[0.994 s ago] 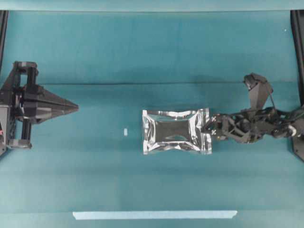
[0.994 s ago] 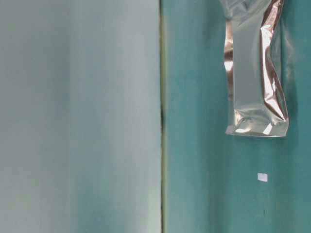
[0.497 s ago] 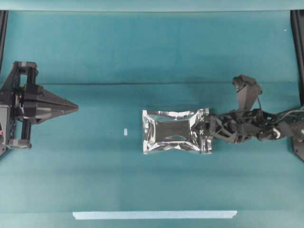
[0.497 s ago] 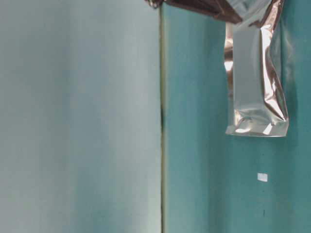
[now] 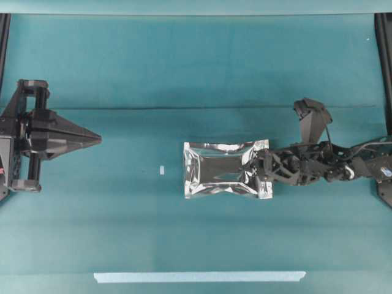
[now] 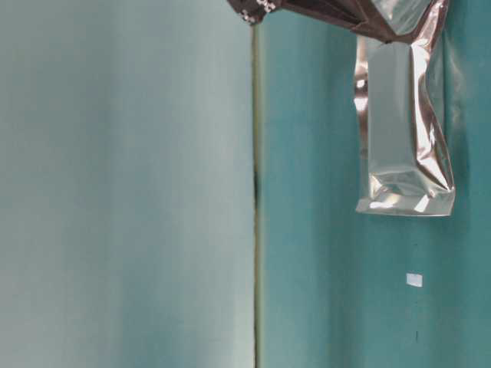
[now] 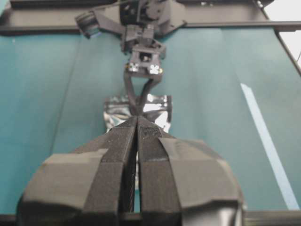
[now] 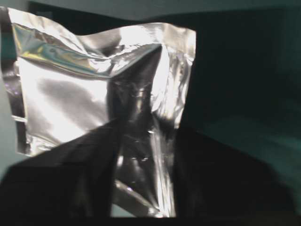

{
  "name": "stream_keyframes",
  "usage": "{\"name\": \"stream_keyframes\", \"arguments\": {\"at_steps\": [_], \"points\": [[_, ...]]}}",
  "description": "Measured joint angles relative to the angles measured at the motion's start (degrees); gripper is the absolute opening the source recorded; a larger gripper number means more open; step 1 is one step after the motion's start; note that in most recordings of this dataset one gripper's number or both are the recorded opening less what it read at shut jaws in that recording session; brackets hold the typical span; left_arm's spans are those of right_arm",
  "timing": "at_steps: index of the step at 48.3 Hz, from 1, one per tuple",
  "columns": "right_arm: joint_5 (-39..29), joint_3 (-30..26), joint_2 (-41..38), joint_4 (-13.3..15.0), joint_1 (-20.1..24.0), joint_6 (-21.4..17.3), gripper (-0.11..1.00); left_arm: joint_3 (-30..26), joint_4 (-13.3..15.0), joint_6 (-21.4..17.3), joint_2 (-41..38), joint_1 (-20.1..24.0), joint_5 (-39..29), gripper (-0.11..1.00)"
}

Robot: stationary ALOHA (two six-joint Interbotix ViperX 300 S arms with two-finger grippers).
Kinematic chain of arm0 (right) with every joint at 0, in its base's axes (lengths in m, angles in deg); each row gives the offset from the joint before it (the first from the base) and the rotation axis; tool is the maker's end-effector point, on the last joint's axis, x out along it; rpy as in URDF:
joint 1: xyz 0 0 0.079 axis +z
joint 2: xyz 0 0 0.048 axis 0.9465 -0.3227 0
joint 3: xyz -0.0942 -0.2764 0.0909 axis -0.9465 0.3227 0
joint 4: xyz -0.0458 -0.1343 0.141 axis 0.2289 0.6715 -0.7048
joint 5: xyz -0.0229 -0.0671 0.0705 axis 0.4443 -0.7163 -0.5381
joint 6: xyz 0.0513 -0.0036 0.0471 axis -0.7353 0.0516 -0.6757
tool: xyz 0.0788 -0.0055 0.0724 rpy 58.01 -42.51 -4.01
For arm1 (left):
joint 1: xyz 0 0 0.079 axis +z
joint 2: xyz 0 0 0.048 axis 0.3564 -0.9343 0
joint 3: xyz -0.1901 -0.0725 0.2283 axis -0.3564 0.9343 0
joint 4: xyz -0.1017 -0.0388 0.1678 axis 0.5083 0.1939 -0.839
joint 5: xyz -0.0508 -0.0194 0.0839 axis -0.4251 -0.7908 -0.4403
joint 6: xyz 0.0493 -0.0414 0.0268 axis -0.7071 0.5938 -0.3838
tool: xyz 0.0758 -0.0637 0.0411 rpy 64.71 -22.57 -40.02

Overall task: Hand over the silver zip bag and make it stand upright.
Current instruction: 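Close the right gripper on the right edge of the silver bag, then lift the bag with the right gripper and swing it upright toward the left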

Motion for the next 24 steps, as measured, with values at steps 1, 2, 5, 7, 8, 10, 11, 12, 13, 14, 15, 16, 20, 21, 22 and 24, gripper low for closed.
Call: {"name": "stream_keyframes", "arguments": {"at_steps": [1,2,5,7,8,10,11,12,13,14,15,16,20,21,22,24], "points": [[0.0,-0.1,0.0,0.0,0.0,0.0,0.30,0.0,0.0,0.1,0.0,0.0,0.0,-0.01],[-0.1,-0.2,0.0,0.0,0.0,0.0,0.26,0.0,-0.1,0.1,0.0,0.0,0.0,-0.01],[-0.3,-0.3,-0.2,0.0,0.0,0.0,0.14,-0.1,-0.1,0.3,0.0,0.0,0.0,-0.01],[-0.4,-0.3,-0.4,0.0,-0.1,0.0,0.06,0.0,-0.1,0.2,0.0,0.0,0.0,-0.01],[-0.4,-0.3,-0.4,0.0,0.0,0.0,0.04,0.0,-0.1,0.2,-0.1,0.1,0.0,-0.01],[-0.4,-0.3,-0.3,0.0,0.0,0.0,0.01,0.0,-0.1,0.3,0.0,0.0,0.0,-0.01],[-0.4,-0.3,-0.2,0.0,-0.1,0.0,0.01,0.0,-0.1,0.1,0.0,0.1,0.1,-0.01],[-0.4,-0.3,-0.2,0.0,-0.1,0.0,0.01,0.0,0.0,0.0,0.0,0.1,0.0,-0.01],[-0.4,-0.3,-0.1,0.0,0.0,0.1,0.01,0.0,0.0,0.0,0.0,0.1,0.0,-0.01],[-0.4,-0.3,0.0,0.0,-0.1,0.1,0.01,0.0,0.0,0.1,-0.1,0.1,0.0,-0.01],[-0.3,-0.3,0.1,0.0,-0.1,0.2,0.01,0.0,-0.1,0.3,-0.1,0.1,0.0,-0.01],[-0.4,-0.3,0.3,0.0,-0.1,0.2,0.01,0.0,0.0,0.1,-0.1,0.1,0.0,-0.01],[-0.4,-0.3,0.9,0.0,-0.2,1.1,0.01,0.0,-0.1,0.1,-0.1,0.1,0.0,-0.01],[-0.4,-0.3,1.1,0.0,-0.3,1.4,0.01,0.0,-0.1,0.2,-0.1,0.0,0.0,-0.01],[-0.5,-0.3,1.4,0.0,-0.2,1.8,0.01,-0.1,-0.1,0.3,-0.1,0.1,0.0,-0.01],[-0.6,-0.3,2.1,0.0,-0.4,2.5,0.01,0.0,-0.1,0.1,0.0,0.1,0.0,-0.01]]}}
